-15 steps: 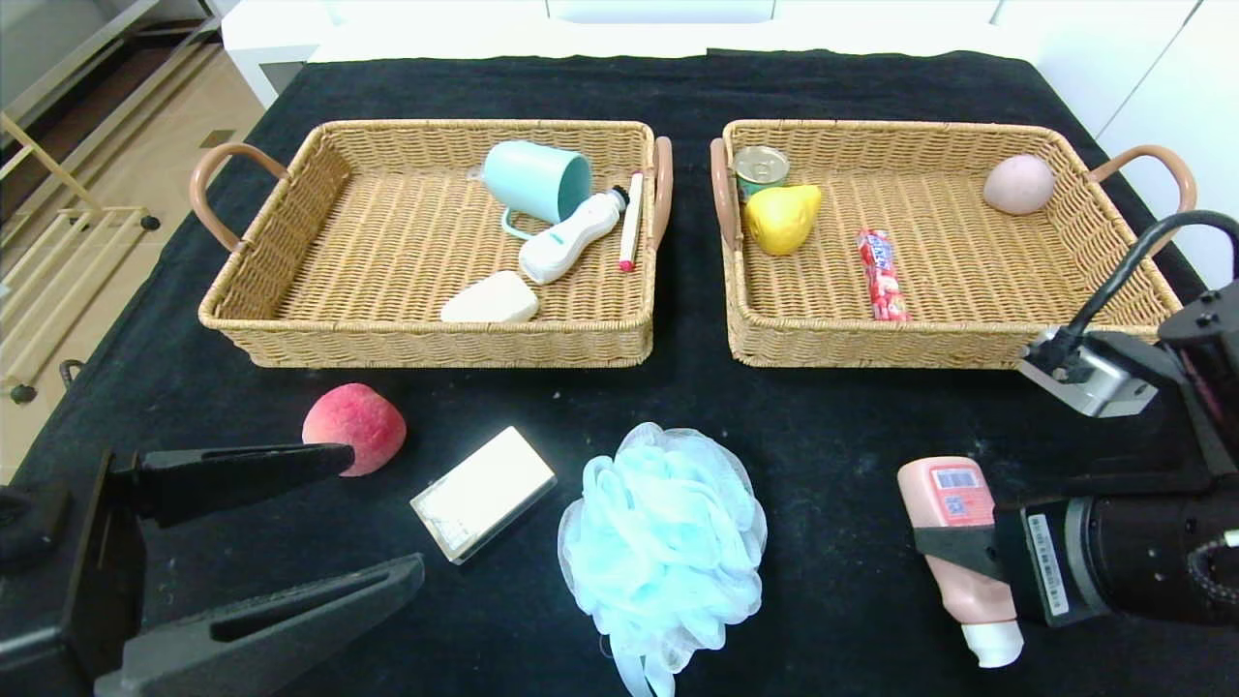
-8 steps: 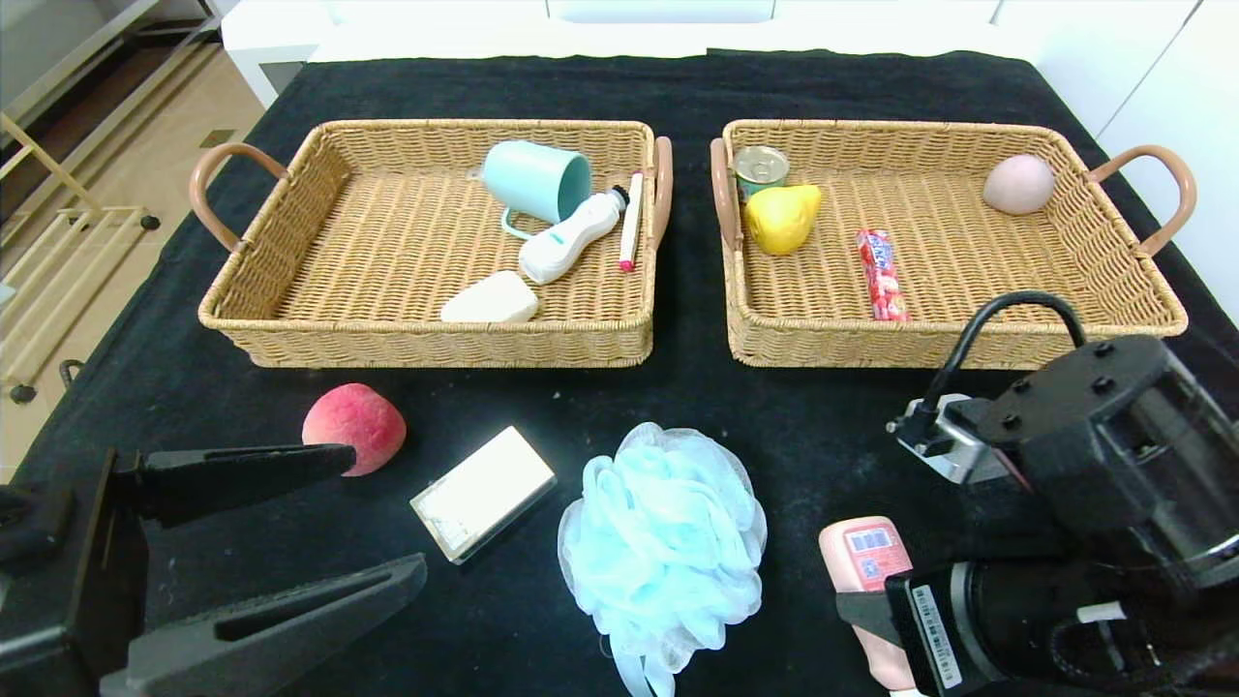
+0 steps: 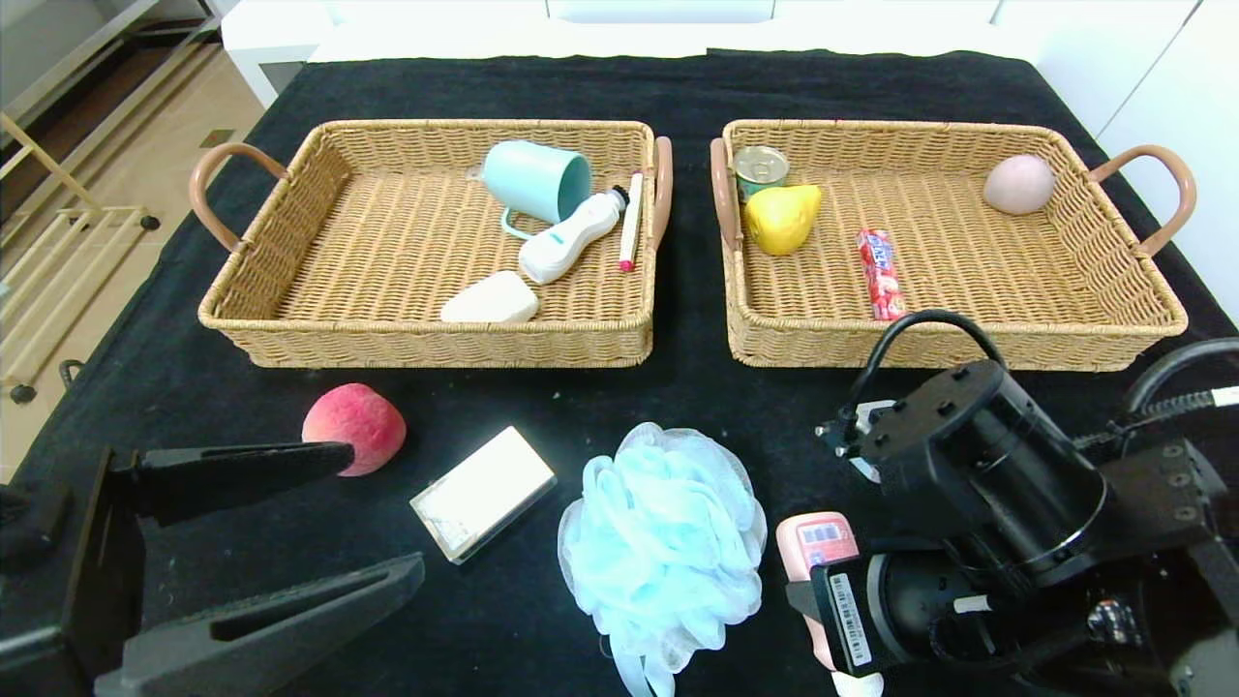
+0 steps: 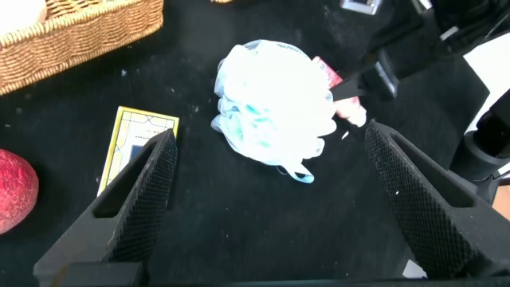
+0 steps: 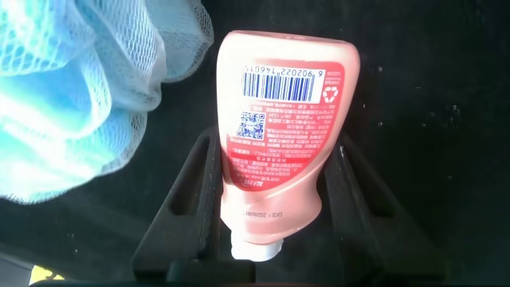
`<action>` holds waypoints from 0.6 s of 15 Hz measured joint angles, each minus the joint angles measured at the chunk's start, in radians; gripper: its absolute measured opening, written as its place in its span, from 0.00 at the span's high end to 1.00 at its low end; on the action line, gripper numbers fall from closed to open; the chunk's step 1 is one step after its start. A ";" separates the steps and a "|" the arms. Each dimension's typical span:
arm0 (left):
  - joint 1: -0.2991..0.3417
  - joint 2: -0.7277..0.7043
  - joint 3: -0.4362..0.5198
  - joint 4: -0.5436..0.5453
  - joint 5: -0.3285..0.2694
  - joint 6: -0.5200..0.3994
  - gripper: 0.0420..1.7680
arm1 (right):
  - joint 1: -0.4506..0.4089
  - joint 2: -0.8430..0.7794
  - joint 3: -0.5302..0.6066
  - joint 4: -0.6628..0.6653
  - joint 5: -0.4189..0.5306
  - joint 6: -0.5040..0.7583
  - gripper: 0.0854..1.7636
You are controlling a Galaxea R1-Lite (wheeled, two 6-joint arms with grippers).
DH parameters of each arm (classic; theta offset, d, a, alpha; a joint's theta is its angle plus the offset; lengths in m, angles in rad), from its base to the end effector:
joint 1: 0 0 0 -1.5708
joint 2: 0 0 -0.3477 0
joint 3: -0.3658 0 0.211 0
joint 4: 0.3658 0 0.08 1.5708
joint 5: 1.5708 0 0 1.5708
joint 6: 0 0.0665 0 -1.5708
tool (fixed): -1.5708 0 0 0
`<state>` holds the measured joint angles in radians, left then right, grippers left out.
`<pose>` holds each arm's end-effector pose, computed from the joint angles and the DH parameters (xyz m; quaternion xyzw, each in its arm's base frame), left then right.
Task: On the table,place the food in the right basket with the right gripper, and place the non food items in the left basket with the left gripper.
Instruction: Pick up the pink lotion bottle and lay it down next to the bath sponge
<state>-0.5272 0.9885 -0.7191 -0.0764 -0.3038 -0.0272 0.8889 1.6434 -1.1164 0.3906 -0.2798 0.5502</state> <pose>0.1279 -0.0975 0.2832 -0.0016 0.1012 -0.4004 0.9107 0.2165 0.2376 0.1986 -0.0028 0.4285 0.1584 0.8895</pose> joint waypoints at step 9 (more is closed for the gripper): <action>0.000 -0.004 0.000 0.000 0.000 0.000 0.03 | 0.002 0.025 -0.010 0.000 -0.013 0.000 0.54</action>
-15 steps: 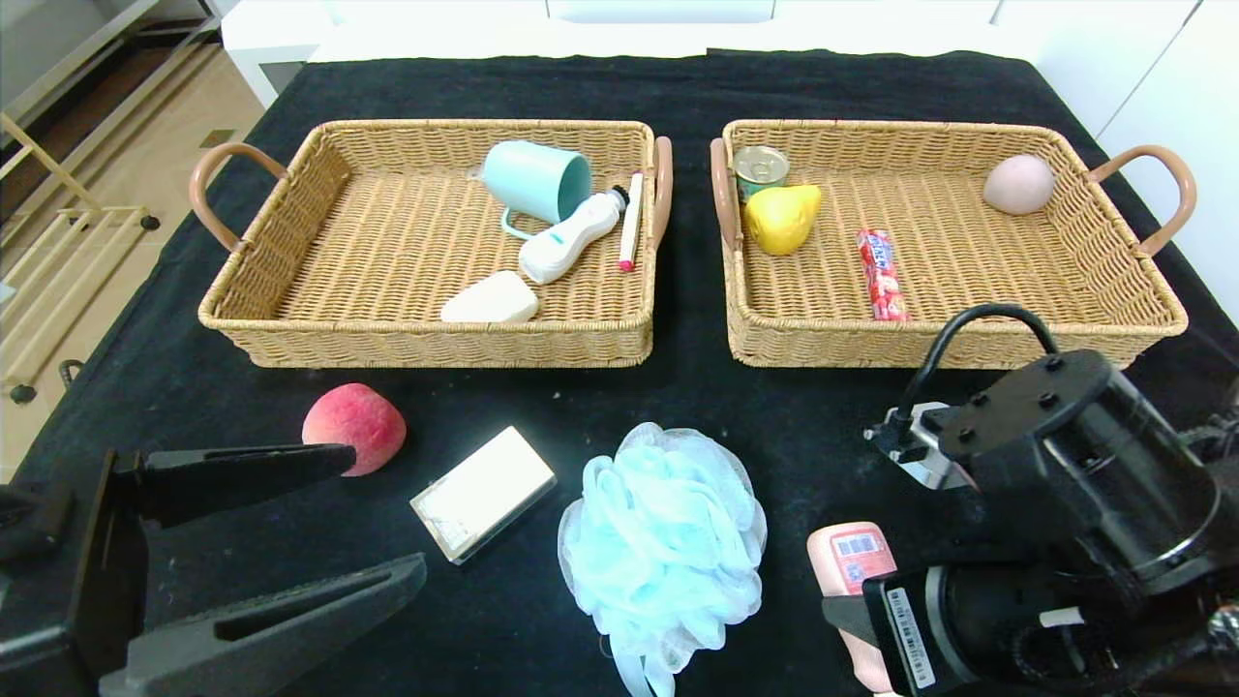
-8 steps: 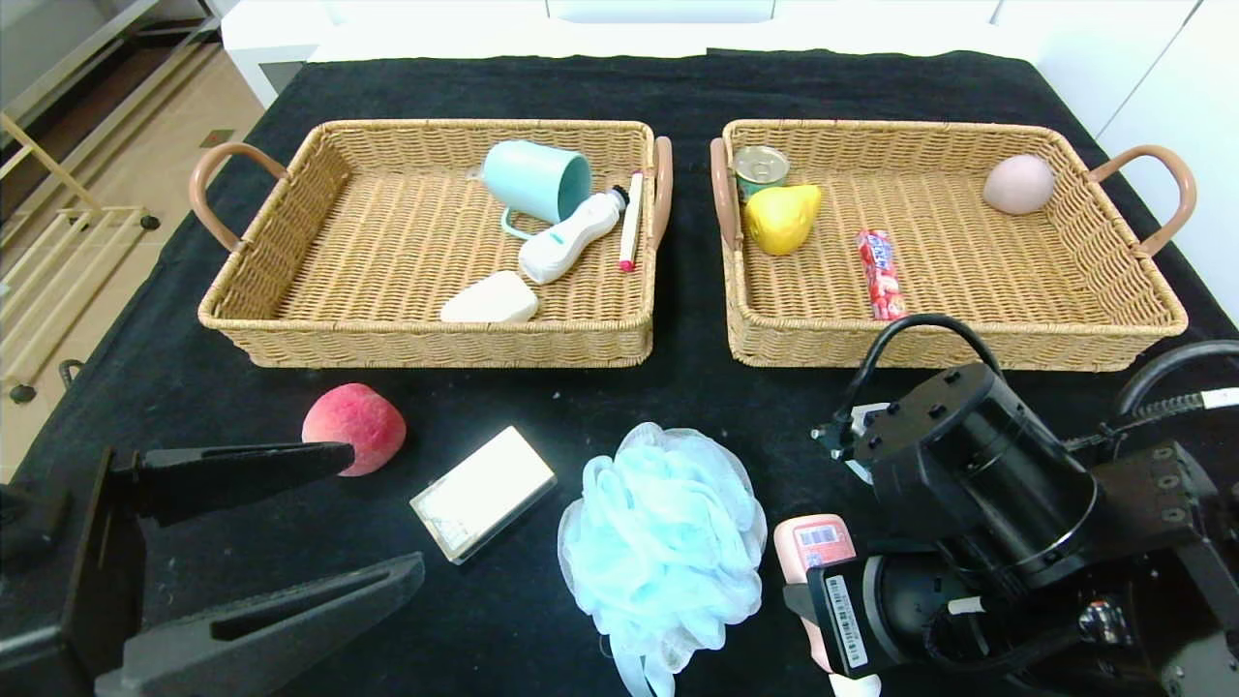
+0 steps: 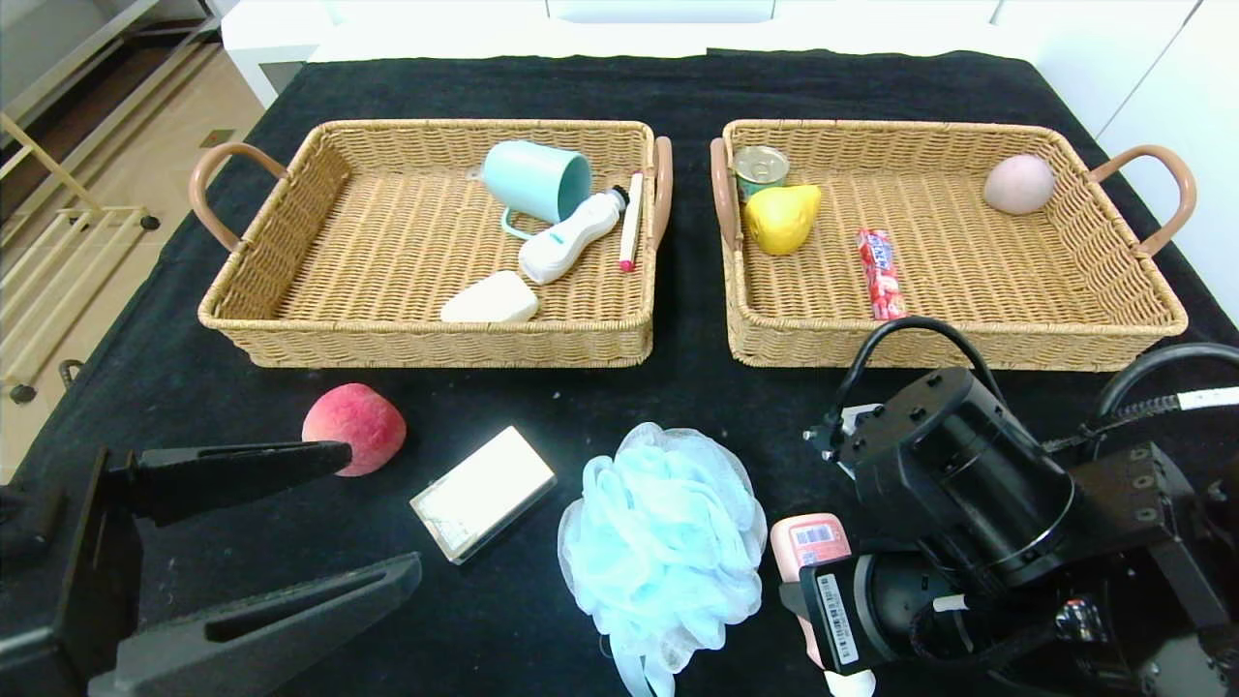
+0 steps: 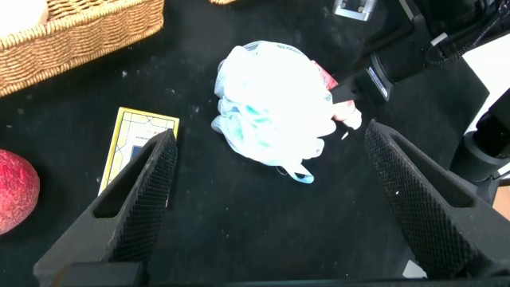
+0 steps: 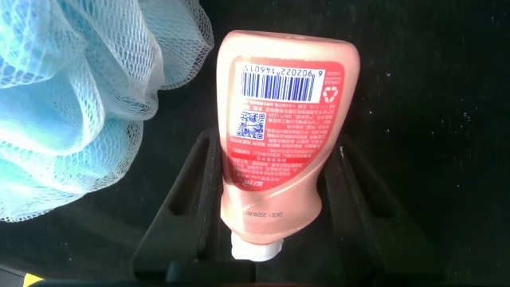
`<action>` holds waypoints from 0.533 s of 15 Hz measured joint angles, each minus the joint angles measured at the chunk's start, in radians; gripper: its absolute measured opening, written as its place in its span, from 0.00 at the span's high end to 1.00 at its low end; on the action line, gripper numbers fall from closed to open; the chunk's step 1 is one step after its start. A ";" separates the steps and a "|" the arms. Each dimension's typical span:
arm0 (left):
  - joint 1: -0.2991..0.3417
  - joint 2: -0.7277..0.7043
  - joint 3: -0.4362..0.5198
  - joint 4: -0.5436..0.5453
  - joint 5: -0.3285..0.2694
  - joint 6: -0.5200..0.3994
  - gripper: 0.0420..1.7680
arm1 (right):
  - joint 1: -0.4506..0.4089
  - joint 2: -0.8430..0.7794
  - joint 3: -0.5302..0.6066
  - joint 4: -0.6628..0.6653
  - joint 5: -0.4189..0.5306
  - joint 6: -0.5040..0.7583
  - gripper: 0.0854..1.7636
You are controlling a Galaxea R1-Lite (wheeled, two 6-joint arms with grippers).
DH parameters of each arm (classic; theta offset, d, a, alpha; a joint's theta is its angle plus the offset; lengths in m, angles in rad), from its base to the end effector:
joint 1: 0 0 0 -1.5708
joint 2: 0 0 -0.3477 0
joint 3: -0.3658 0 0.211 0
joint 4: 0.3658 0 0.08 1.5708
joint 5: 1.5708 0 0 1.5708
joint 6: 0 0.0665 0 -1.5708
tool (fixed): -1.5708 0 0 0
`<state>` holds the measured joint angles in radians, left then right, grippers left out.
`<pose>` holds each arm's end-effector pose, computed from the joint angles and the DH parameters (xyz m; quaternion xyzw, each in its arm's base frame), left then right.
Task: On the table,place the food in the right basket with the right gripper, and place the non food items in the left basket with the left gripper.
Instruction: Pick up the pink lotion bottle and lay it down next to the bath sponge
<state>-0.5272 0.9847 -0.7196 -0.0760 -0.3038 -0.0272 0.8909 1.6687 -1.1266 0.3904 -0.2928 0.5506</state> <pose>0.1270 -0.0969 0.2839 -0.0019 0.0993 -0.4005 0.9109 0.2207 0.2425 0.1936 -0.0093 0.4306 0.1518 0.8896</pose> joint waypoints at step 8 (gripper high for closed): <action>0.001 0.000 -0.001 0.000 0.000 0.001 0.03 | 0.000 0.008 -0.013 0.001 -0.009 0.000 0.46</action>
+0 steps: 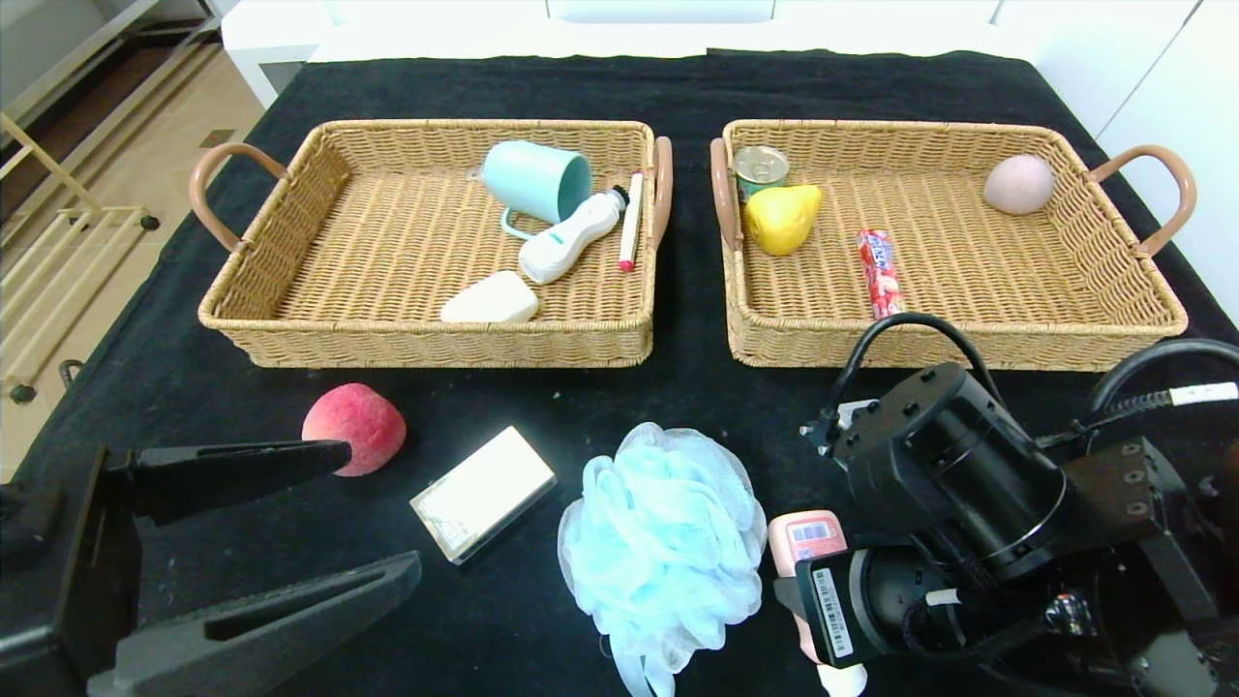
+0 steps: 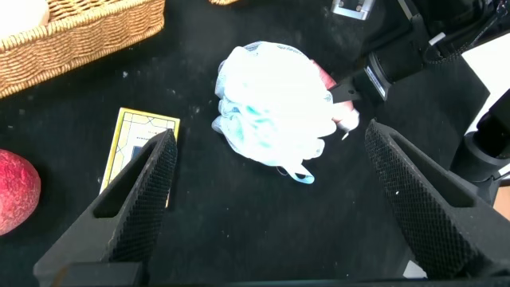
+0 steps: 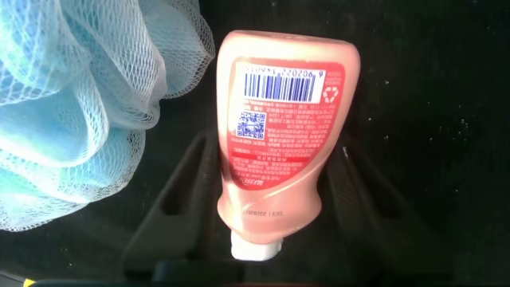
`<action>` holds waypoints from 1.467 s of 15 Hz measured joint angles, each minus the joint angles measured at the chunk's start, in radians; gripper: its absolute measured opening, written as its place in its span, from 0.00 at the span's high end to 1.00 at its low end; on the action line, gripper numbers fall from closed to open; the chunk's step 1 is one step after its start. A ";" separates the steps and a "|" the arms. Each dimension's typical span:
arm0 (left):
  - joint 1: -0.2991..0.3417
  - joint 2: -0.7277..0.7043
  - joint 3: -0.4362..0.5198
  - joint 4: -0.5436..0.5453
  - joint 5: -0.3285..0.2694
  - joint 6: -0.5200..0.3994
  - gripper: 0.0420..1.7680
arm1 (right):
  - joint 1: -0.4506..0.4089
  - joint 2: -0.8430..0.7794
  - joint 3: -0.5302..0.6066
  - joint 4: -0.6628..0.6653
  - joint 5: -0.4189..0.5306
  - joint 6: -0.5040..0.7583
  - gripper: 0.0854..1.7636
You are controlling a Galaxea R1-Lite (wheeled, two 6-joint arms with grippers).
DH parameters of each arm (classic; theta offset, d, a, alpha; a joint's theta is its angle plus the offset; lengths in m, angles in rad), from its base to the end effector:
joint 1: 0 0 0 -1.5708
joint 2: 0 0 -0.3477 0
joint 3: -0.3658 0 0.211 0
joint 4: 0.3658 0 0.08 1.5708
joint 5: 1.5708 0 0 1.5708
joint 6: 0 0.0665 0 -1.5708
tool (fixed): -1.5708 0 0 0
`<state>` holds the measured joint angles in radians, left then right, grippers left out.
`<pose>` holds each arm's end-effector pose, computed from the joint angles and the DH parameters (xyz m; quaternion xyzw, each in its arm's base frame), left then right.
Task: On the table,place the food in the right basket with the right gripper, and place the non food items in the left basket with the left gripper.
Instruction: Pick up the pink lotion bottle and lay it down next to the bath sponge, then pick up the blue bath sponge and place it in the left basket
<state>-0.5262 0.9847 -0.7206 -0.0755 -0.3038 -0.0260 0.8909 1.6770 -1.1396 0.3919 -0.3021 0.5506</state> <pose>0.1271 -0.0968 0.2842 -0.0014 0.0988 -0.4001 0.9111 0.2233 0.2447 0.1947 -0.0097 0.4273 0.1489 0.8917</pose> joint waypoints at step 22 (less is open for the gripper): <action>0.001 0.005 -0.004 0.009 0.016 0.000 0.03 | -0.285 -0.314 0.157 -0.362 0.341 -0.498 0.06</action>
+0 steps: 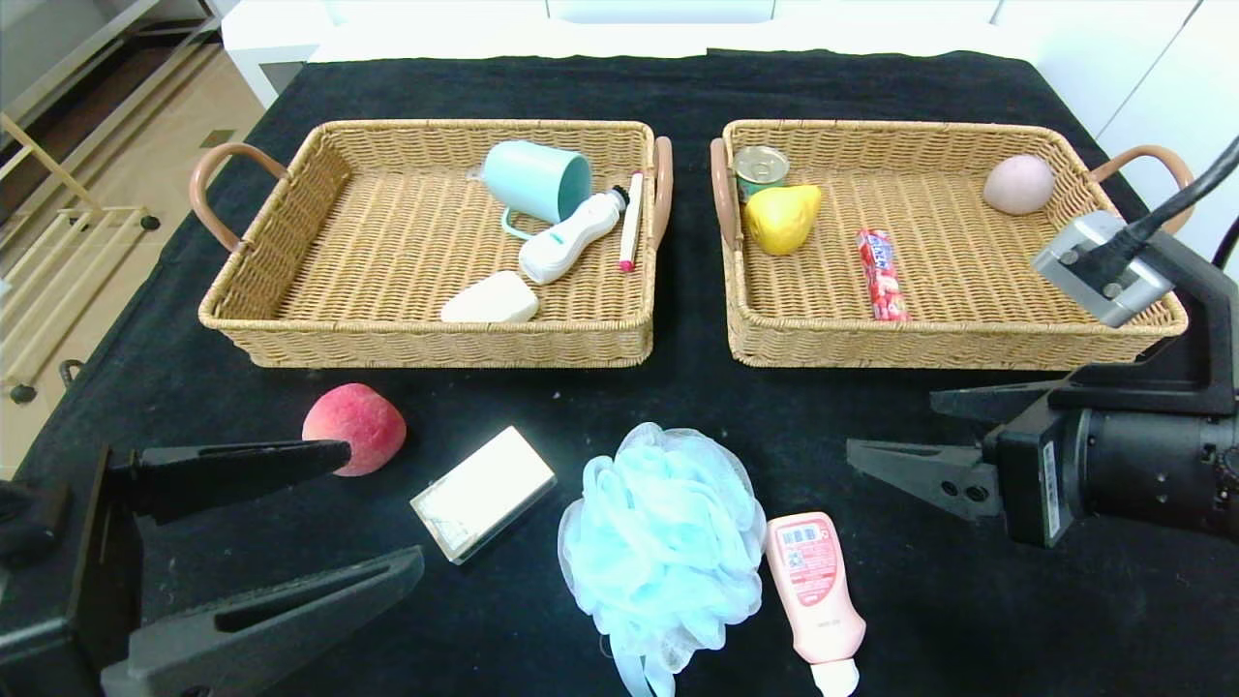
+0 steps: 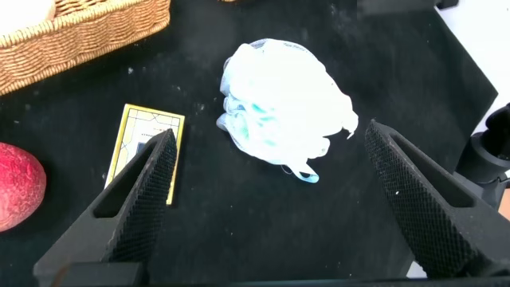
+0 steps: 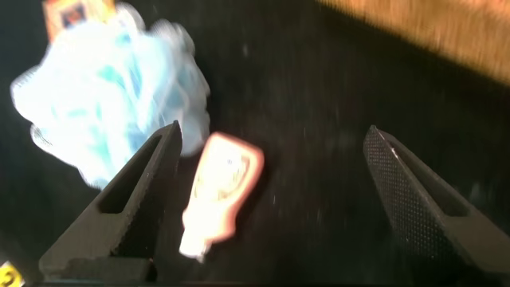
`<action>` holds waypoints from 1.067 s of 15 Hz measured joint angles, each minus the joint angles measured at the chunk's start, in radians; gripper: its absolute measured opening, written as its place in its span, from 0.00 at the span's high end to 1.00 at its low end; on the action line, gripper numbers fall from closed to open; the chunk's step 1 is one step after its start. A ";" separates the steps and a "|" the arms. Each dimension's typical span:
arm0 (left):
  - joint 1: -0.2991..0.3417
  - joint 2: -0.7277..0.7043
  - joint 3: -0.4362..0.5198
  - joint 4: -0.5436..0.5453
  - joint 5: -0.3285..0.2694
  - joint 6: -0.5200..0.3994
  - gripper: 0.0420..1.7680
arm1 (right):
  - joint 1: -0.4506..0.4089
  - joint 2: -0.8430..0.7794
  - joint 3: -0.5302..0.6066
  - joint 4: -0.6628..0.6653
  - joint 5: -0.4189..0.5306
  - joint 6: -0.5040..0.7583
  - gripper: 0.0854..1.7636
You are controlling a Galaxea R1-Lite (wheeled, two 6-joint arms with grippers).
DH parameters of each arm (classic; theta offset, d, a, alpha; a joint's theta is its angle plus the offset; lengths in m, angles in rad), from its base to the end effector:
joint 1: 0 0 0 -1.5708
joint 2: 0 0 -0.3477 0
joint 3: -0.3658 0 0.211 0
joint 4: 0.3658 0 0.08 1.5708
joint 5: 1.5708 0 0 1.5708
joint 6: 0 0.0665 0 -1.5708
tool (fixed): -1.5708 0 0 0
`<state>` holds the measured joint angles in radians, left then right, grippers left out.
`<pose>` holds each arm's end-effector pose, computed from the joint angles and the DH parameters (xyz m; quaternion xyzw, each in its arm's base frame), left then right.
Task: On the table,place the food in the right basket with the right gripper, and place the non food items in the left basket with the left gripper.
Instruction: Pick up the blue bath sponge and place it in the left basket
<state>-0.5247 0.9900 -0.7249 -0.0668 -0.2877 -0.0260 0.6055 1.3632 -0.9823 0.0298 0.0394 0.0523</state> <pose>0.1291 -0.0965 0.2836 -0.0002 0.1034 -0.3919 0.9142 0.2235 0.1579 0.2786 -0.0327 0.2038 0.3050 0.9297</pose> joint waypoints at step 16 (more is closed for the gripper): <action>-0.057 0.001 -0.013 0.002 0.155 0.014 0.03 | -0.036 -0.006 0.248 -0.468 0.084 -0.077 0.04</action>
<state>-0.5819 0.9909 -0.7379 -0.0645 -0.1328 -0.0123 0.5691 1.3577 -0.7345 -0.4383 0.1230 -0.0245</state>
